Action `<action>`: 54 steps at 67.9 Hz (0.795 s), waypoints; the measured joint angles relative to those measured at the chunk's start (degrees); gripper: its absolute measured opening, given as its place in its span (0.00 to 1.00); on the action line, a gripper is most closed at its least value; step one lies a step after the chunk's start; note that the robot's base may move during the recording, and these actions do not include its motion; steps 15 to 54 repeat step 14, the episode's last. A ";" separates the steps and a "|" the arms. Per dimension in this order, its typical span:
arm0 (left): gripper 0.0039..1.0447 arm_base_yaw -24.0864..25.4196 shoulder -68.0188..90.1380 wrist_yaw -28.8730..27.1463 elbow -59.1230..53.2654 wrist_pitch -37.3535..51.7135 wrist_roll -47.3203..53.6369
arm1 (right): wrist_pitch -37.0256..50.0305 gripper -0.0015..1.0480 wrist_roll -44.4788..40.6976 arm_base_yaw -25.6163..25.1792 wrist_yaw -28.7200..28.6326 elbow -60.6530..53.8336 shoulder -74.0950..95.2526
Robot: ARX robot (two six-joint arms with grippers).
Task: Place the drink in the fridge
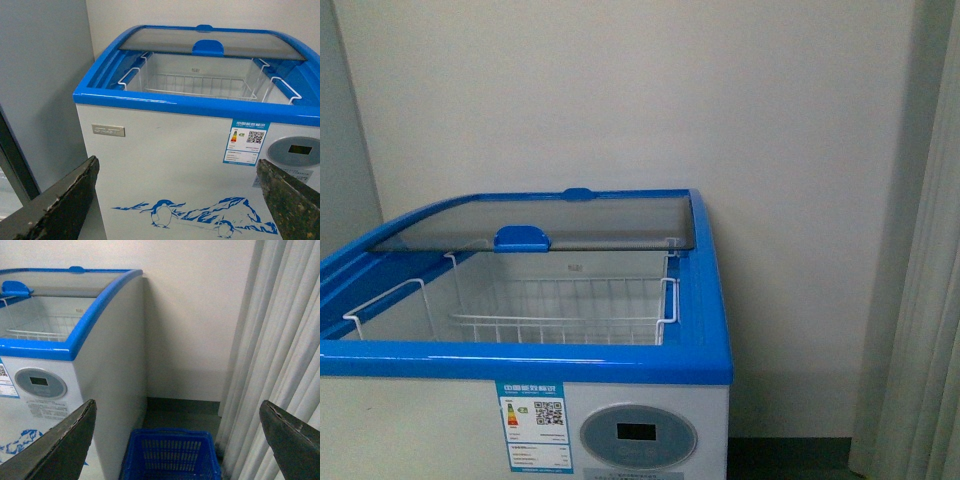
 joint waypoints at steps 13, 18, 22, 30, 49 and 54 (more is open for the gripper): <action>0.92 0.00 0.00 0.00 0.00 0.00 0.00 | 0.00 0.93 0.00 0.00 0.02 0.00 0.00; 0.92 0.00 0.00 0.00 0.00 0.00 0.00 | 0.00 0.93 0.00 0.00 0.00 0.00 0.00; 0.92 0.00 0.00 0.00 0.00 0.00 0.00 | 0.00 0.93 0.00 0.00 0.00 0.00 0.00; 0.92 0.00 0.00 0.00 0.00 0.00 0.00 | 0.00 0.93 0.00 0.00 0.00 0.00 0.00; 0.92 0.00 0.00 0.00 0.00 0.00 0.00 | 0.00 0.93 0.00 0.00 0.00 0.00 0.00; 0.92 0.00 0.00 0.00 0.00 0.00 0.00 | 0.00 0.93 0.00 0.00 0.00 0.00 0.00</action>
